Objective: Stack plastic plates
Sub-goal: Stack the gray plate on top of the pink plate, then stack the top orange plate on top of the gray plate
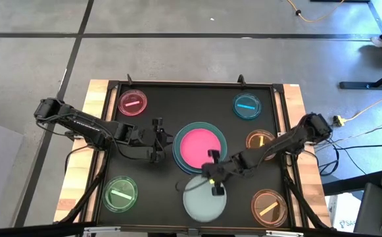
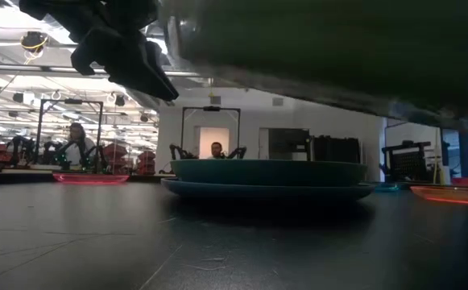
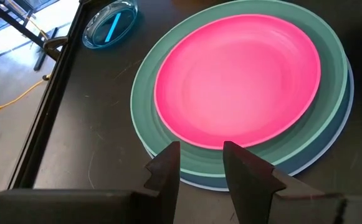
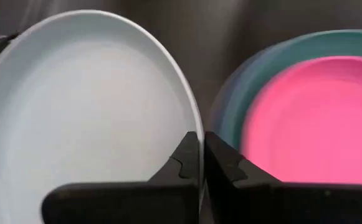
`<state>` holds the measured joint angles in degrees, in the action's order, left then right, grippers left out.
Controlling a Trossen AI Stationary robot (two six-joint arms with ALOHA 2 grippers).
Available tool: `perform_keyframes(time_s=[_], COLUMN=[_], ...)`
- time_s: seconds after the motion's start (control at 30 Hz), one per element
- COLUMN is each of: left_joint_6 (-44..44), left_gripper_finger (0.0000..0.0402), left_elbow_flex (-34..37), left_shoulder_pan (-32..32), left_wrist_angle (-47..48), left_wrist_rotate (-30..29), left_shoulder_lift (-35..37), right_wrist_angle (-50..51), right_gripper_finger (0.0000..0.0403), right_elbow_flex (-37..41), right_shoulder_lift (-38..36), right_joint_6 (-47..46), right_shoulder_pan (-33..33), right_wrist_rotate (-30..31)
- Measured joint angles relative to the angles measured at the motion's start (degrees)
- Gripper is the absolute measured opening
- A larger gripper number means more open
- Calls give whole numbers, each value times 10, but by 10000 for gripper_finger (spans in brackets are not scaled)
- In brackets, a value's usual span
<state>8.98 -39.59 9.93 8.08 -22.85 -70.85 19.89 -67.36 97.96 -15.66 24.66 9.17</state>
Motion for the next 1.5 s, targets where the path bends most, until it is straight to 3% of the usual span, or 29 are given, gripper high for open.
perform_keyframes(time_s=[0.37,0.67,1.13,1.5], left_joint_6=[1,1,1,-13], left_gripper_finger=[116,116,116,116], left_elbow_flex=[0,0,0,0], left_shoulder_pan=[0,0,0,0], left_wrist_angle=[0,-1,-17,-17], left_wrist_rotate=[0,0,0,1], left_shoulder_lift=[0,0,0,0], right_wrist_angle=[82,58,4,30], right_gripper_finger=[2,2,6,116], right_elbow_flex=[-10,26,68,43], right_shoulder_lift=[-89,-68,-51,-65], right_joint_6=[54,72,47,25], right_shoulder_pan=[-116,-243,-258,-254], right_wrist_rotate=[62,48,18,17])
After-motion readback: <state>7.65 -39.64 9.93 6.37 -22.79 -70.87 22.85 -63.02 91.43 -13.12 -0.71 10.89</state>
